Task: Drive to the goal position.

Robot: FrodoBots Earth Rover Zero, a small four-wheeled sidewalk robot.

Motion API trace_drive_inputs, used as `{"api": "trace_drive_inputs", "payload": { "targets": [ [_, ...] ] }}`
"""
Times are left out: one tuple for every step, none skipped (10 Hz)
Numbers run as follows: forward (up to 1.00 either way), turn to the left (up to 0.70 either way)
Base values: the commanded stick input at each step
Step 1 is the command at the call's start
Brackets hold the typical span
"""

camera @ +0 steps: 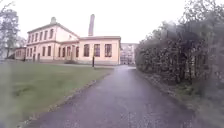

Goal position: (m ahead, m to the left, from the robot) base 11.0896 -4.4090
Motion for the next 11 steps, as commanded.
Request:
{"api": "trace_drive_inputs", "payload": {
  "targets": [
    [0.85,0.0],
    [0.85,0.0],
    [0.85,0.0],
    [0.85,0.0],
    [0.85,0.0],
    [0.85,0.0],
    [0.85,0.0],
    [0.85,0.0],
    [0.85,0.0],
    [0.85,0.0],
    [0.85,0.0]
  ]
}}
